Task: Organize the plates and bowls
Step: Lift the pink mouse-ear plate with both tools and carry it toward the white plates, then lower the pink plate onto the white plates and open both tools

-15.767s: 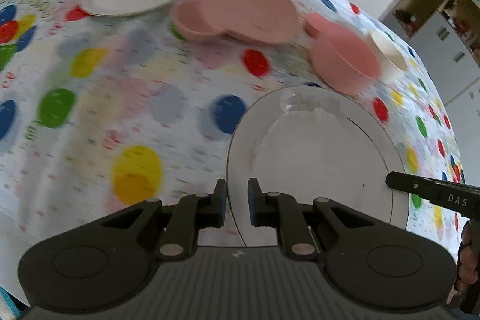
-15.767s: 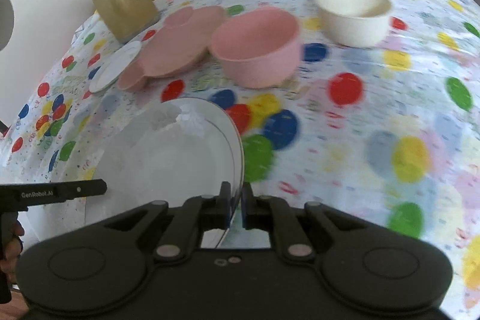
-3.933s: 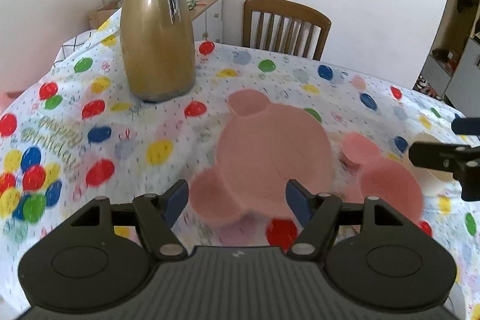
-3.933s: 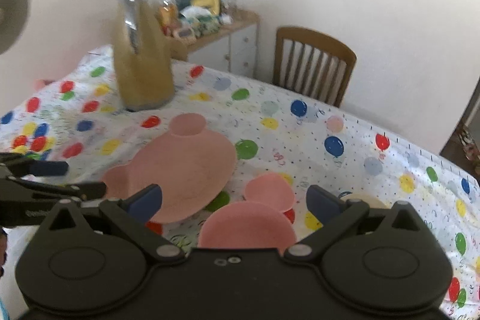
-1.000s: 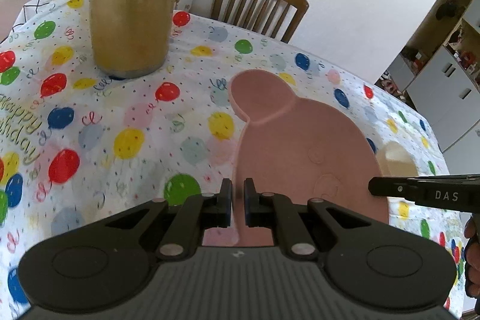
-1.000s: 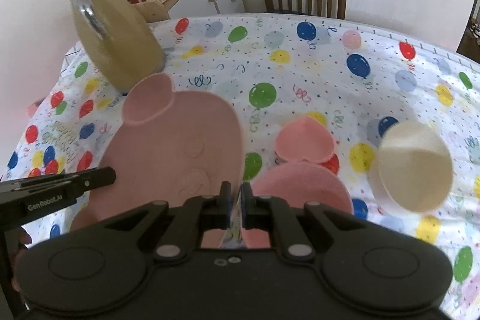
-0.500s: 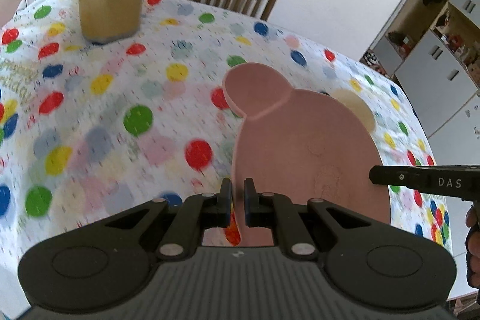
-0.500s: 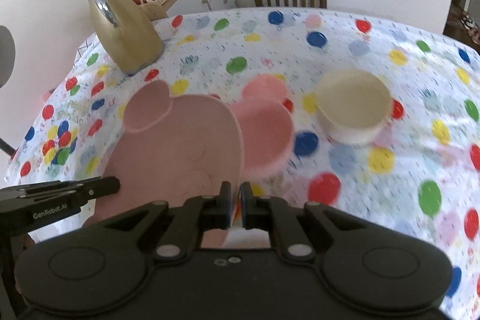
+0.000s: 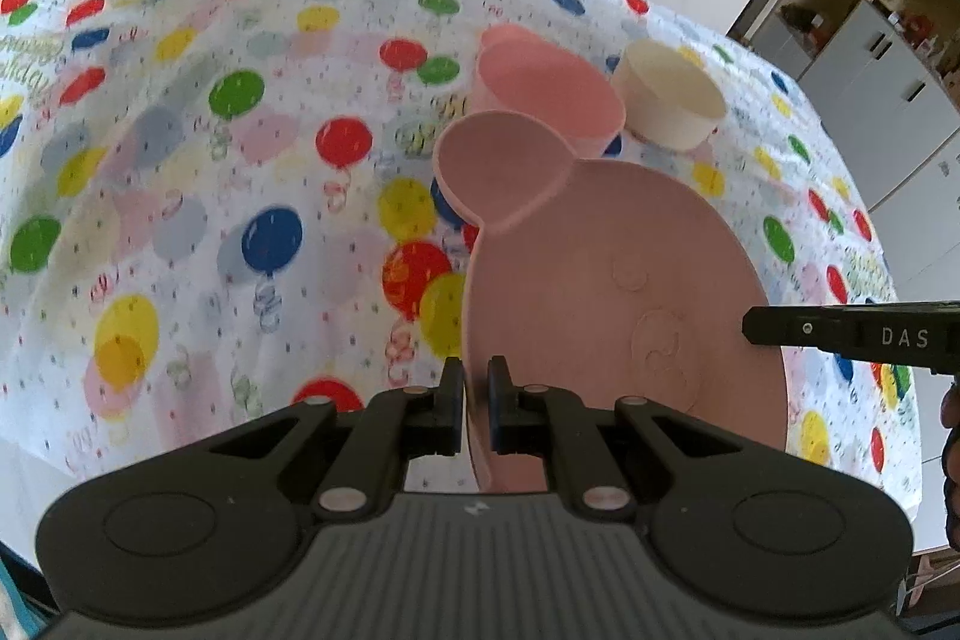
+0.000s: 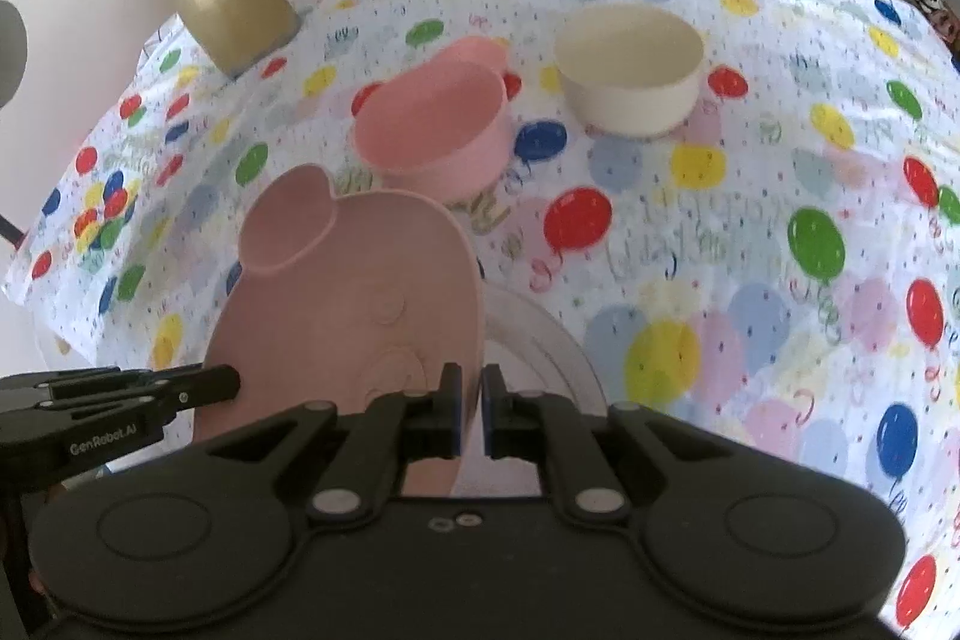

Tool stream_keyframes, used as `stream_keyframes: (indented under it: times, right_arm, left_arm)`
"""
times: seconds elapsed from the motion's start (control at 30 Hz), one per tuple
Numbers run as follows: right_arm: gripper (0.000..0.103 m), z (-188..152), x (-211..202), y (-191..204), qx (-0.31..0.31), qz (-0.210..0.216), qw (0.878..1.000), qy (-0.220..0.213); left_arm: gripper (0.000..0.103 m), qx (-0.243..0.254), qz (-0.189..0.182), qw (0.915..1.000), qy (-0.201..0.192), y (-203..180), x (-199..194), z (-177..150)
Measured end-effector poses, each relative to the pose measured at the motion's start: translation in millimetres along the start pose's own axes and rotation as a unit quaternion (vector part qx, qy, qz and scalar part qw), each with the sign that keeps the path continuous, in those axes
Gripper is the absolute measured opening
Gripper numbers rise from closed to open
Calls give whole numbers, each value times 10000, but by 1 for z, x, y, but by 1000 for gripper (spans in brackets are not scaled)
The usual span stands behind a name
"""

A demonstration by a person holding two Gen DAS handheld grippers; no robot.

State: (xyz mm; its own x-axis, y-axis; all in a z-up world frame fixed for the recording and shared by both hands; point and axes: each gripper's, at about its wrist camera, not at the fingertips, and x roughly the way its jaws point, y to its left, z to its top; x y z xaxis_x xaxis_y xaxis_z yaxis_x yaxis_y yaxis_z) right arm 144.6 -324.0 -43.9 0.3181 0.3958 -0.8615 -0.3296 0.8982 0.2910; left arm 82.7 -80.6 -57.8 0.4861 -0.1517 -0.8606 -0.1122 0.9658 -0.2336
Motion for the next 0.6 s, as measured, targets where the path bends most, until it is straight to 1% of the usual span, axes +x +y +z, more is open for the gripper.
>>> stream_keyframes:
  times: [0.23,0.43,0.6]
  right_arm:
    - [5,-15,10,-7,3,-22,9999,159]
    - [5,-21,17,-13,51,-50,9996,275]
    - [5,-22,22,-16,76,-15,9993,357]
  left_arm:
    - [7,28,84,9999,88,-5,7,-13]
    - [7,77,111,9998,145,-9,14,-13]
    - [7,227,188,9996,50,-13,14,-10]
